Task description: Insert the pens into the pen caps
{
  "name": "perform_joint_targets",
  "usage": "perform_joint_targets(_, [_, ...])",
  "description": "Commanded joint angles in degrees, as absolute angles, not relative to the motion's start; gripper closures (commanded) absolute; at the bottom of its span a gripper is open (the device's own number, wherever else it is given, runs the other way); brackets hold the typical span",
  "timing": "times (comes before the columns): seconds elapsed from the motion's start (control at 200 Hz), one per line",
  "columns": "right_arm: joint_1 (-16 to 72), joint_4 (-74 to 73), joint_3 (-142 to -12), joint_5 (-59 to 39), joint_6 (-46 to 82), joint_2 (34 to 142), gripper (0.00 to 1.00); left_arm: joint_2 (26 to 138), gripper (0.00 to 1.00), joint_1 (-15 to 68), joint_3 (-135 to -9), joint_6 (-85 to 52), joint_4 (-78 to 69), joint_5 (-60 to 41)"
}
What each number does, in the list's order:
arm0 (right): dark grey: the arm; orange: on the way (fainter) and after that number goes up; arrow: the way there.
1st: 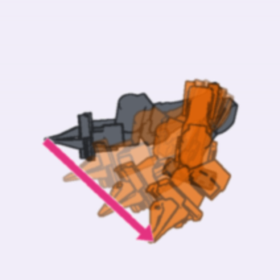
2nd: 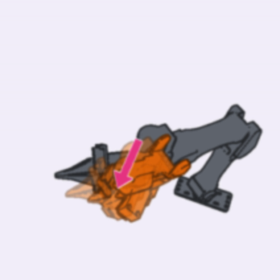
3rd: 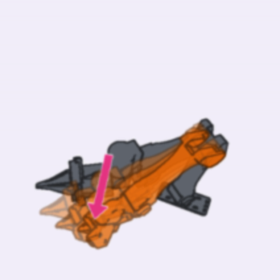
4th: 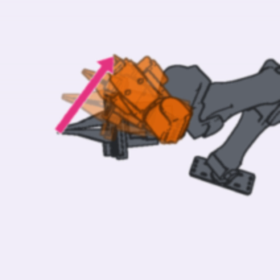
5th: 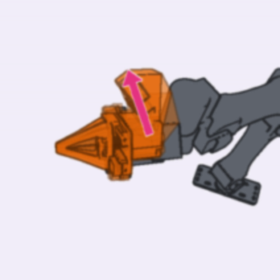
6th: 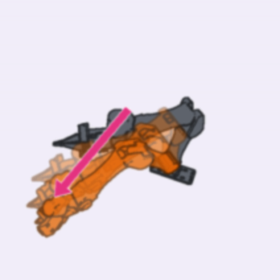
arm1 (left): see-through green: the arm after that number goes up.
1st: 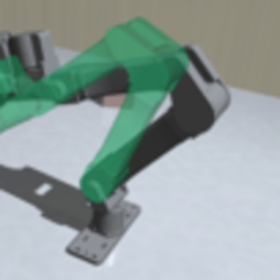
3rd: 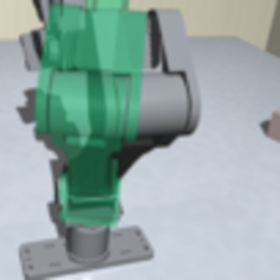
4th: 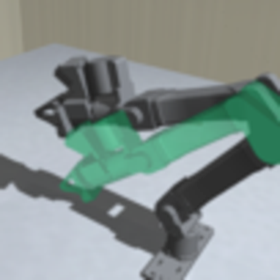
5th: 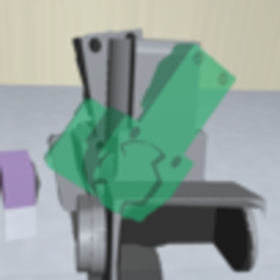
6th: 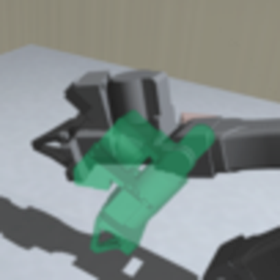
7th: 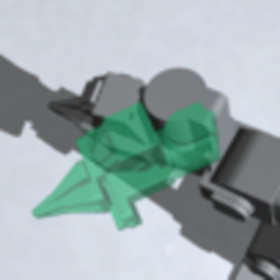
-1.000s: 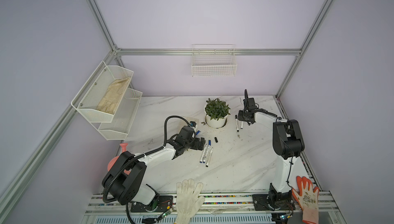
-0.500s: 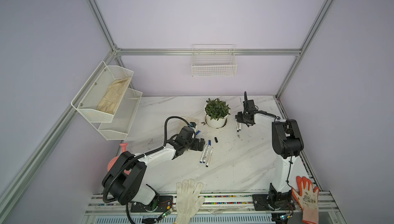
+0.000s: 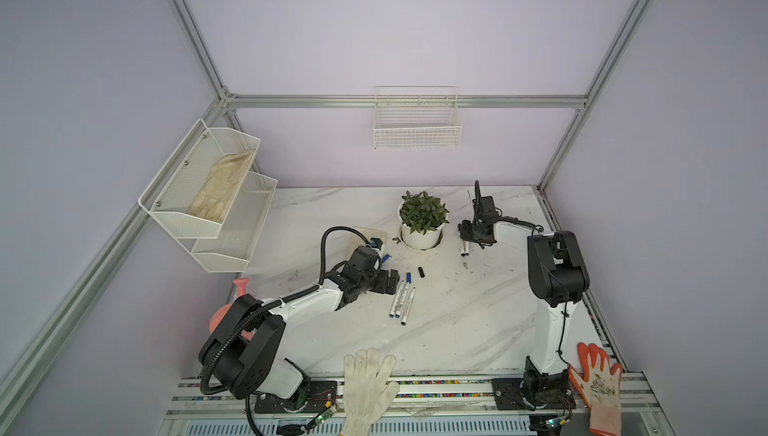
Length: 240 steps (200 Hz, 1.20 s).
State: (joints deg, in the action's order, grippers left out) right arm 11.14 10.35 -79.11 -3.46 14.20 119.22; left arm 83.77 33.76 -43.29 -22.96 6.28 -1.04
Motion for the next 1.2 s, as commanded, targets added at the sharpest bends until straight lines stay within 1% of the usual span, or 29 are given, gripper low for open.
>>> perform_joint_targets(0.0, [11.1,11.1,-79.1,-3.9,15.0,120.1,0.78,83.6,0.0,33.6,-47.1,-21.8,6.6,-1.4])
perform_joint_targets(0.235, [10.9,10.8,-79.4,-4.4,15.4,119.8,0.73,83.7,0.0,33.6,-47.2,-21.6,6.9,-1.7])
perform_joint_targets(0.355, [11.0,9.7,-79.1,-4.2,15.7,117.4,0.7,83.4,0.0,33.6,-47.1,-21.2,7.3,-1.8])
perform_joint_targets(0.53, [11.0,6.7,-77.1,-4.0,16.8,109.8,0.65,82.3,0.0,33.7,-46.4,-20.5,8.3,-1.7])
perform_joint_targets(0.705, [11.0,3.9,-72.0,-1.3,18.9,101.1,0.64,81.8,0.0,34.2,-45.3,-20.7,8.7,-2.4])
perform_joint_targets(0.86, [11.1,0.2,-65.9,-3.2,19.8,95.4,0.65,83.3,0.0,35.2,-45.9,-20.0,9.7,-2.5])
perform_joint_targets(0.975, [11.1,-0.4,-64.1,-3.0,19.5,94.0,0.66,85.0,0.06,35.7,-47.3,-19.4,10.4,-2.7])
perform_joint_targets(1.055, [11.1,0.1,-64.3,-2.5,19.2,94.2,0.66,86.4,0.11,36.1,-48.2,-18.7,11.4,-2.9])
perform_joint_targets(1.195, [11.1,0.1,-64.4,-2.5,18.7,94.5,0.67,88.1,0.17,37.2,-49.6,-17.9,13.4,-2.2])
